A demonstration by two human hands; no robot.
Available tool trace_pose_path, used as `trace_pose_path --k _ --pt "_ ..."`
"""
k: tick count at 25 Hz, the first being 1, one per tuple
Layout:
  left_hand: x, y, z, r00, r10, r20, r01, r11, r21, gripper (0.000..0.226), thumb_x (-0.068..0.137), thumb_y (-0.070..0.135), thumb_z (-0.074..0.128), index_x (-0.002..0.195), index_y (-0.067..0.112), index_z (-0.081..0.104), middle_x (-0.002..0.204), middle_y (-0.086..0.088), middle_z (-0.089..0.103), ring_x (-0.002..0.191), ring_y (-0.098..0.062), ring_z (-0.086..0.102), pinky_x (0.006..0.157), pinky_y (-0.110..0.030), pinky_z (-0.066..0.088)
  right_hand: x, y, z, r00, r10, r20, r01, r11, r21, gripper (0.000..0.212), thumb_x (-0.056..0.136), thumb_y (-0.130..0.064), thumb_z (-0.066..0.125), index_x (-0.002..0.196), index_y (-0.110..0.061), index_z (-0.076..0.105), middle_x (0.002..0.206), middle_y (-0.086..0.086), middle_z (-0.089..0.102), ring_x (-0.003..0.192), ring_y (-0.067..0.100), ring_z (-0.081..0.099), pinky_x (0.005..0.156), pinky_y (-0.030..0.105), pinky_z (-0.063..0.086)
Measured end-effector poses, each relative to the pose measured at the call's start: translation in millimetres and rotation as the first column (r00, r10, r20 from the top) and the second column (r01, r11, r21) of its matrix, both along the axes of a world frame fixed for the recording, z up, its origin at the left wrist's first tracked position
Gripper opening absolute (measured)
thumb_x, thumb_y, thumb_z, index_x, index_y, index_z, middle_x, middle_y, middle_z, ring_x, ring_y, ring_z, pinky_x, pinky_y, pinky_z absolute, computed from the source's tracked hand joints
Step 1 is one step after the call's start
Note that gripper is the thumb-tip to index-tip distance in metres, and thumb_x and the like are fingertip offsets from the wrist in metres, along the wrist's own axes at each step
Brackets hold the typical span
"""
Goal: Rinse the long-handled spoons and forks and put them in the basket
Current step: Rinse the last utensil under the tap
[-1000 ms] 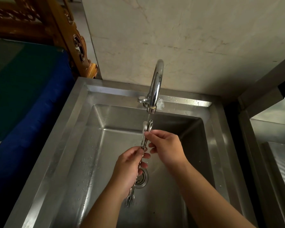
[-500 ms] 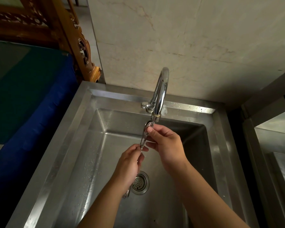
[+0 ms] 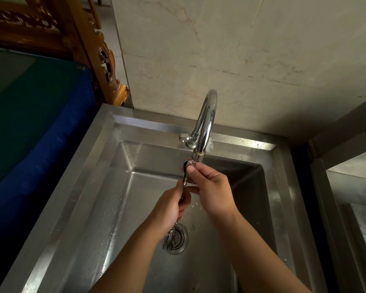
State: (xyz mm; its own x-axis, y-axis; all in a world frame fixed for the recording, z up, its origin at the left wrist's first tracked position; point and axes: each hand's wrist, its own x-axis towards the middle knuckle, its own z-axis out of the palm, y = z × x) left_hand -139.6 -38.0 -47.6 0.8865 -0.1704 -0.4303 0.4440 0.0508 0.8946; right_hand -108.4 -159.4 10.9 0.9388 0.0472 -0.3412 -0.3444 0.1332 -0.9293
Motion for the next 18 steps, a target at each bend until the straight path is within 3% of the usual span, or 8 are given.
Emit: trace_pose_path --k 3,5,8,10,13,15,17,18 --pt "-3 -1 -2 0.997 0.070 0.010 -0.070 0.997 0.027 0.053 0.100 0.061 0.033 0.070 0.029 0.062 0.051 0.012 0.040 0.047 -0.007 0.033 0.054 -0.032 0.027 -1 4 0 1.000 0.027 0.004 -0.027 0.999 -0.042 0.021 0.103 -0.017 0.057 0.103 -0.018 0.078 0.099 0.004 0.080 0.077 0.012 0.070 0.064 0.021 0.058" --pt "-5 -4 -5 0.991 0.121 0.062 -0.130 0.976 0.172 0.045 0.106 0.052 0.037 0.074 0.036 0.066 0.055 0.017 0.060 0.050 0.001 0.052 0.057 -0.027 0.037 -3 5 0 0.997 0.062 0.040 -0.059 0.995 -0.082 0.018 0.102 -0.024 0.060 0.099 -0.014 0.075 0.088 0.007 0.076 0.073 0.016 0.064 0.063 0.027 0.055" --pt "-8 -9 -8 0.978 0.130 0.161 -0.181 0.912 0.367 0.034 0.111 0.038 0.042 0.086 0.045 0.064 0.076 0.038 0.070 0.071 0.016 0.064 0.060 -0.008 0.044 -3 7 -4 0.995 0.051 0.091 -0.030 0.975 -0.220 0.013 0.099 -0.031 0.064 0.095 -0.023 0.073 0.077 -0.001 0.073 0.072 0.012 0.067 0.069 0.030 0.057" --pt "-9 -12 -8 0.968 0.120 0.221 -0.204 0.890 0.409 0.031 0.110 0.038 0.044 0.084 0.046 0.059 0.068 0.028 0.069 0.060 0.008 0.061 0.053 -0.010 0.040 0 9 -5 0.996 0.021 0.086 0.002 0.966 -0.259 0.017 0.103 -0.029 0.057 0.095 -0.030 0.072 0.081 -0.007 0.077 0.074 0.006 0.069 0.069 0.023 0.057" --pt "-8 -15 -6 0.971 0.109 0.212 -0.188 0.896 0.401 0.034 0.110 0.043 0.041 0.083 0.038 0.060 0.064 0.011 0.064 0.055 0.000 0.055 0.054 -0.023 0.040 3 10 -3 0.998 0.051 0.048 -0.043 0.986 -0.158 0.025 0.108 -0.026 0.047 0.099 -0.023 0.071 0.077 -0.008 0.073 0.077 0.010 0.064 0.067 0.019 0.053" --pt "-5 -13 -1 0.981 0.123 0.148 -0.165 0.932 0.322 0.048 0.107 0.048 0.038 0.067 0.033 0.059 0.051 0.012 0.053 0.046 -0.004 0.046 0.052 -0.028 0.034 4 8 -1 0.993 0.110 0.036 -0.107 0.991 -0.087 0.028 0.109 -0.026 0.043 0.109 -0.018 0.070 0.081 -0.006 0.071 0.084 0.013 0.065 0.076 0.025 0.053" --pt "0 -8 5 0.985 0.164 -0.063 -0.164 0.986 0.001 0.058 0.101 0.053 0.038 0.049 0.028 0.042 0.040 0.010 0.033 0.037 -0.006 0.026 0.046 -0.028 0.022 3 6 -1 0.983 0.178 0.031 -0.179 0.984 0.008 0.029 0.110 -0.024 0.041 0.120 -0.016 0.066 0.087 -0.004 0.073 0.087 0.020 0.065 0.077 0.028 0.055" --pt "4 -4 7 0.970 0.130 -0.207 -0.169 0.968 -0.185 0.060 0.101 0.055 0.038 0.049 0.026 0.036 0.041 0.012 0.027 0.036 -0.007 0.019 0.042 -0.023 0.017 3 5 0 0.979 0.200 0.027 -0.202 0.977 0.065 0.027 0.109 -0.022 0.042 0.121 -0.015 0.066 0.089 -0.003 0.074 0.086 0.025 0.064 0.073 0.029 0.056"
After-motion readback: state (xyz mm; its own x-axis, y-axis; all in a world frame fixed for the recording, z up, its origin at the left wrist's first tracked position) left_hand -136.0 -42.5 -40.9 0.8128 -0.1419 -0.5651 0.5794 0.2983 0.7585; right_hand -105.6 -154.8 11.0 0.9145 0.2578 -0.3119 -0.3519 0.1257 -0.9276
